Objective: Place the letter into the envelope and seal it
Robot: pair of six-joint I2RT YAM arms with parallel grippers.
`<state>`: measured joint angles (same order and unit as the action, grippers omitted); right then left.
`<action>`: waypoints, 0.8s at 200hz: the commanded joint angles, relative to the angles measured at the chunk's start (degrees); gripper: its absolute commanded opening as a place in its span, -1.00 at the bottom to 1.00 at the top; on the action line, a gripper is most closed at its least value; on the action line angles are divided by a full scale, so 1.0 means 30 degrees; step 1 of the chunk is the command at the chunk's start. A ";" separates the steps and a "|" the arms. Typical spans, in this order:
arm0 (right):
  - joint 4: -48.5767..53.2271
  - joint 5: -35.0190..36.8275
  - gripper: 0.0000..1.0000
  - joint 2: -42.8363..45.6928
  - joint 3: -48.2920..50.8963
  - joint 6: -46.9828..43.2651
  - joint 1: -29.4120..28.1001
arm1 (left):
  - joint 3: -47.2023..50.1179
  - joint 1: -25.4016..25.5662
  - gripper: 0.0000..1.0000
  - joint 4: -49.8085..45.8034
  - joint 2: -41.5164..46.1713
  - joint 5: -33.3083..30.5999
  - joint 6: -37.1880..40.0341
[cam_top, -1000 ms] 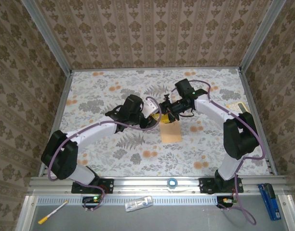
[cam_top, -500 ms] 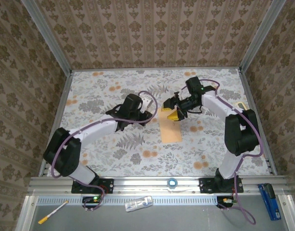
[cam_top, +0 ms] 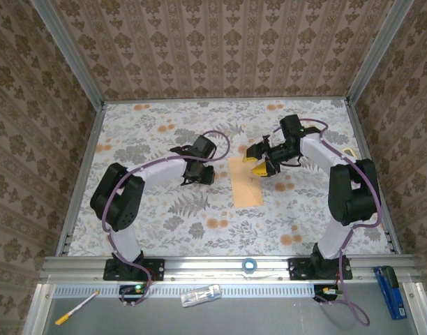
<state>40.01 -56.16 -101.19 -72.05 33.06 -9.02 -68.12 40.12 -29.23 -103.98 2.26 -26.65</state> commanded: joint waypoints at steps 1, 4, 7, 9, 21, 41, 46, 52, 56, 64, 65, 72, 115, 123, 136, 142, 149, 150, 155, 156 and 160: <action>0.0609 -0.0169 0.28 0.0789 0.0409 -0.0778 0.0349 | -0.0500 0.0268 -0.68 -0.1034 -0.0598 -0.0181 -0.1115; 0.0631 -0.0168 0.28 0.0791 0.0434 -0.0785 0.0381 | -0.0458 0.0278 -0.65 -0.0938 -0.0650 -0.0151 -0.1173; 0.0645 -0.0164 0.28 0.0798 0.0433 -0.0819 0.0410 | -0.0456 0.0265 -0.64 -0.0881 -0.0716 -0.0151 -0.1235; 0.0662 -0.0158 0.28 0.0799 0.0455 -0.0838 0.0423 | -0.0421 0.0276 -0.64 -0.0844 -0.0770 -0.0127 -0.1262; 0.0762 -0.0168 0.28 0.0798 0.0463 -0.0939 0.0537 | -0.0446 0.0290 -0.60 -0.0709 -0.0984 -0.0048 -0.1419; 0.0988 -0.0119 0.28 0.0836 0.0462 -0.1201 0.0654 | -0.0601 0.0440 -0.40 -0.0771 -0.1081 -0.0388 -0.1515; 0.1038 -0.0086 0.28 0.0854 0.0473 -0.1232 0.0683 | -0.0614 0.0480 -0.33 -0.0772 -0.1081 -0.0429 -0.1516; 0.1036 -0.0070 0.28 0.0856 0.0506 -0.1249 0.0734 | -0.0680 0.0470 -0.24 -0.0800 -0.1084 -0.0474 -0.1538; 0.1026 -0.0085 0.28 0.0836 0.0513 -0.1255 0.0763 | -0.0690 0.0482 -0.14 -0.0828 -0.1081 -0.0503 -0.1543; 0.1025 -0.0037 0.28 0.0853 0.0521 -0.1291 0.0804 | -0.0702 0.0482 -0.03 -0.0832 -0.1037 -0.0563 -0.1611; 0.1037 -0.0033 0.28 0.0855 0.0521 -0.1292 0.0821 | -0.0702 0.0483 -0.02 -0.0832 -0.1030 -0.0570 -0.1607; 0.1023 0.0038 0.28 0.0839 0.0521 -0.1316 0.0835 | -0.0705 0.0481 0.07 -0.0836 -0.0994 -0.0616 -0.1589; 0.0898 0.2818 0.69 0.1847 0.0092 -0.1692 0.1290 | -0.1144 0.0441 0.99 -0.1582 0.0338 -0.2145 -0.1197; 0.0720 0.4102 1.00 0.2262 0.0013 -0.1774 0.1536 | -0.1320 0.0382 1.00 -0.1719 0.0909 -0.2705 -0.0806; -0.0129 0.6406 1.00 0.3214 0.0378 -0.1634 0.2219 | -0.1523 0.0087 0.99 -0.1634 0.1994 -0.3815 0.0025; -0.0578 0.7371 1.00 0.3684 0.0608 -0.1674 0.2564 | -0.1426 -0.0044 1.00 -0.1346 0.2681 -0.4470 0.0667; -0.0915 0.8765 1.00 0.4163 0.0771 -0.1886 0.2954 | -0.1182 -0.0330 0.99 -0.0828 0.3491 -0.5235 0.1301; -0.0959 0.9055 1.00 0.4254 0.0792 -0.1926 0.2994 | -0.1133 -0.0377 0.99 -0.0757 0.3593 -0.5324 0.1401; -0.1224 1.0320 1.00 0.4649 0.0915 -0.2159 0.3199 | -0.0838 -0.0690 1.00 -0.0167 0.4211 -0.5705 0.1807; -0.1304 1.0565 1.00 0.4746 0.0967 -0.2195 0.3234 | -0.0755 -0.0762 1.00 -0.0045 0.4333 -0.5764 0.1860; -0.1671 1.1491 1.00 0.5100 0.1195 -0.2424 0.3355 | -0.0466 -0.1060 0.99 0.0558 0.4868 -0.5980 0.2235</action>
<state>39.57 -40.32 -92.09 -70.72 28.75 -1.91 -69.95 40.45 -32.38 -99.07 -6.94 -27.16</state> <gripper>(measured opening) 0.999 0.997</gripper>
